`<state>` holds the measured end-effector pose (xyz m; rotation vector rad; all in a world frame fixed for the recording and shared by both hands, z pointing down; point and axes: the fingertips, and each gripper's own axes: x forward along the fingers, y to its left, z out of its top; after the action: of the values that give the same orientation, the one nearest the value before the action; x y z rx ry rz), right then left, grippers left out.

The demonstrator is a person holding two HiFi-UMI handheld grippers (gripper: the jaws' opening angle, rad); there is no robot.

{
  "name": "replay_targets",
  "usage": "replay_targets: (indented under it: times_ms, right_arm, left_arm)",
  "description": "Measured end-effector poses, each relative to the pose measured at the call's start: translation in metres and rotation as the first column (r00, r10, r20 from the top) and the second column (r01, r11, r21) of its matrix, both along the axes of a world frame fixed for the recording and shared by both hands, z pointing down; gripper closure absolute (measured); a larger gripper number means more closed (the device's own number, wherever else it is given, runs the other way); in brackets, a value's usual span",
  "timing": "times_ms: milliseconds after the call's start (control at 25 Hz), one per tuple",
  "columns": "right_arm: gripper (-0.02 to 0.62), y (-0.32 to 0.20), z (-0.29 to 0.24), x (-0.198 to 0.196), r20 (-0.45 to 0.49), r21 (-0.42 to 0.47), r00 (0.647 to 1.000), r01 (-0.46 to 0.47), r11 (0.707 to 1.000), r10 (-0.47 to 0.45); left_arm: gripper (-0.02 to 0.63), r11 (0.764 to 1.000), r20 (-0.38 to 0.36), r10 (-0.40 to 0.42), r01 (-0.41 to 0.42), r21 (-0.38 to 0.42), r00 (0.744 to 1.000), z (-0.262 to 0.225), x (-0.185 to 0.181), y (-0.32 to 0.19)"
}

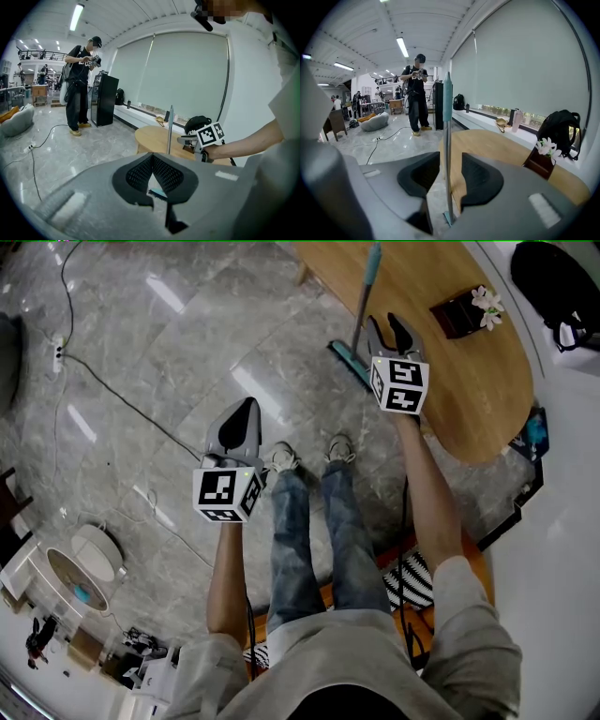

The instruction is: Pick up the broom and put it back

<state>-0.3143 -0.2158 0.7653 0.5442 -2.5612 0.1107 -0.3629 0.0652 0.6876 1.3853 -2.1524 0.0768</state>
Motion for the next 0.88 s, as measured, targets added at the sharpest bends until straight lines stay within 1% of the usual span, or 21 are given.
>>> replay_targets:
  times_ms: [160,320,640,760,880]
  right_arm:
    - [0.511,0.007,-0.023,0.017,0.050,-0.001,0.999,-0.004,1.000,0.004]
    - [0.589,0.016,-0.044,0.033,0.076,0.004,0.997,-0.001,1.000,0.001]
    - [0.594,0.035,-0.102,0.067,0.111,0.013,0.994,0.005,1.000,-0.006]
    - [0.594,0.034,-0.133,0.067,0.151,0.030,0.989,0.003,1.000,-0.008]
    - [0.595,0.033,-0.166,0.070,0.165,0.055,0.986,0.014,0.998,-0.023]
  left_arm:
    - [0.604,1.000,0.019,-0.002,0.002,0.011,1.000,-0.010,0.000,-0.003]
    - [0.604,1.000,0.037,-0.002,0.001,0.024,0.999,-0.023,0.001,-0.007]
    - [0.604,0.999,0.072,0.000,-0.003,0.050,0.997,-0.069,0.008,-0.013]
    - [0.605,0.998,0.109,-0.004,-0.003,0.068,0.994,-0.092,0.001,-0.020]
    - [0.605,0.996,0.129,-0.018,0.006,0.091,0.991,-0.117,-0.001,-0.023]
